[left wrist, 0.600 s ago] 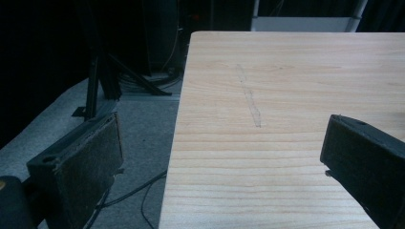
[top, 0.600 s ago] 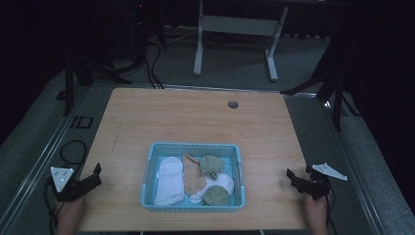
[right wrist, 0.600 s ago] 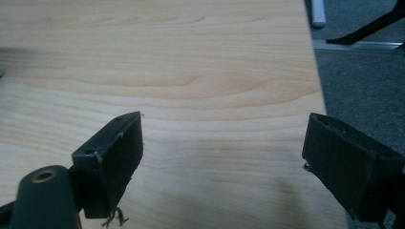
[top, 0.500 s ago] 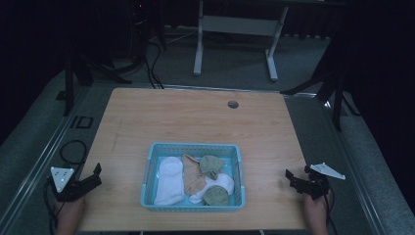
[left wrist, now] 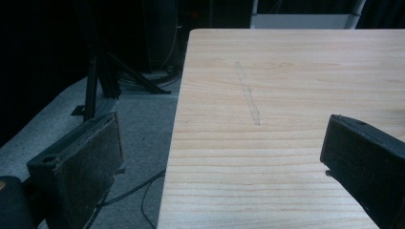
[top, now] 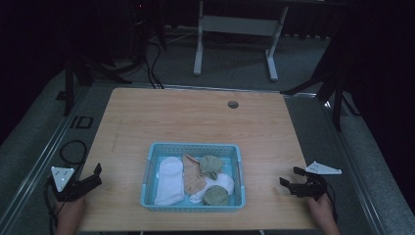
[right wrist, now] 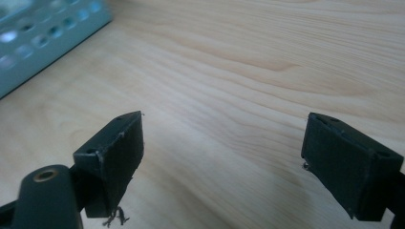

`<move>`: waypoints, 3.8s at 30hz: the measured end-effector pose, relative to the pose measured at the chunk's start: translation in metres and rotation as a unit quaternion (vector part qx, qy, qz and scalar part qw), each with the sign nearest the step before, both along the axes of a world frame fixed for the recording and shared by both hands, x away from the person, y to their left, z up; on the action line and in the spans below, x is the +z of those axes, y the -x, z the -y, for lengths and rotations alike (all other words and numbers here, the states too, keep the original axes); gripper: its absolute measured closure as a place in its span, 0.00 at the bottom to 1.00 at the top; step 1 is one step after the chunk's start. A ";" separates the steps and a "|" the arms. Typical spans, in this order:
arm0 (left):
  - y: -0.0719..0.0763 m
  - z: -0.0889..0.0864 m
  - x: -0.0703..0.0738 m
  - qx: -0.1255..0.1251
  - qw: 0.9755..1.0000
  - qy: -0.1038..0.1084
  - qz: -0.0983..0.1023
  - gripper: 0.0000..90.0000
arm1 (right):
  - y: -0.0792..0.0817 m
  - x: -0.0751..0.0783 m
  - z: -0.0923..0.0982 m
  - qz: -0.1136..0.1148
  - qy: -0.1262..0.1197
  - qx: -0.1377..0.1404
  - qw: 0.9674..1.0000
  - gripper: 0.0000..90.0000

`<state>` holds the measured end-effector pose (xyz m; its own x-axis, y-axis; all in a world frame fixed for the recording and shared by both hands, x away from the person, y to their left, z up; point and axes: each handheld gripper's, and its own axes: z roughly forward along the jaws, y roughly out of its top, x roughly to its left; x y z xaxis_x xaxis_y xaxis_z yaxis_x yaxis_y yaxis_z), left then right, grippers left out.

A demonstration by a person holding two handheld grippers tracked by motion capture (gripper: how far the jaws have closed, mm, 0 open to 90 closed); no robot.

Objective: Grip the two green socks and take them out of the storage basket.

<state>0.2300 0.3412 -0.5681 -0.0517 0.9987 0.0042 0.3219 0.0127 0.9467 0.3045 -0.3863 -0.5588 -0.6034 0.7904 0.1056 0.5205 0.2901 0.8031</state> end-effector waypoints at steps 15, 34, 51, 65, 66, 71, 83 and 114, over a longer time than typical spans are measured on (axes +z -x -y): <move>0.000 0.000 0.000 -0.001 1.000 -0.001 -0.003 0.00 | -0.005 0.028 -0.011 -0.102 0.112 0.138 0.979 0.15; -0.001 0.000 0.000 -0.001 1.000 0.001 -0.006 0.00 | -0.004 0.048 -0.037 -0.163 0.221 0.200 0.940 0.15; -0.001 0.000 0.000 -0.001 1.000 0.002 -0.005 0.00 | -0.004 0.059 -0.060 -0.211 0.259 0.237 0.912 0.16; -0.001 0.000 0.000 -0.002 1.000 0.000 -0.005 0.00 | -0.003 0.062 -0.071 -0.214 0.287 0.250 0.900 0.15; -0.001 0.000 0.000 -0.002 1.000 0.000 -0.006 0.00 | -0.003 0.064 -0.073 -0.210 0.286 0.251 0.900 0.15; -0.001 0.001 0.000 -0.002 1.000 -0.002 -0.006 0.00 | -0.004 0.073 -0.081 -0.203 0.281 0.260 0.901 0.15; -0.001 0.001 0.000 -0.001 1.000 -0.003 -0.006 0.00 | -0.007 0.098 -0.100 -0.184 0.283 0.279 0.899 0.17; -0.001 0.002 0.000 -0.006 1.000 -0.009 -0.007 0.00 | -0.010 0.148 -0.167 -0.106 0.285 0.351 0.886 0.25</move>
